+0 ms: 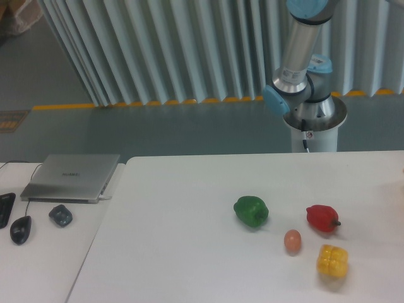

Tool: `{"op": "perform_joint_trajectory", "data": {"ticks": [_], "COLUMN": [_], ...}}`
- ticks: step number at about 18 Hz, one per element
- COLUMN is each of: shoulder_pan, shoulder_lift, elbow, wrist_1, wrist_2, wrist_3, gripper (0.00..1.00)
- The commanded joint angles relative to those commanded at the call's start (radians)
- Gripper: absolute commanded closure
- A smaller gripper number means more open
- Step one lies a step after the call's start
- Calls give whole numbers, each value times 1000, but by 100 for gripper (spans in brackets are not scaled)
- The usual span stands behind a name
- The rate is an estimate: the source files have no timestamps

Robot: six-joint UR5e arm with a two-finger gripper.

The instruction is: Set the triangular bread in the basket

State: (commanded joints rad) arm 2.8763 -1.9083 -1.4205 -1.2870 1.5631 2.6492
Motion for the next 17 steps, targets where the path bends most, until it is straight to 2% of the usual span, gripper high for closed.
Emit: {"op": "perform_joint_trajectory", "data": {"ticks": [7, 11, 17], "shoulder_pan": [-64, -144, -227], "shoulder_lift": [3, 3, -2], "elbow": [2, 2, 2], "wrist_1": [5, 6, 21], "wrist_2": [-2, 6, 6], "wrist_3": [-55, -207, -342], "gripper": [0, 0, 0]}}
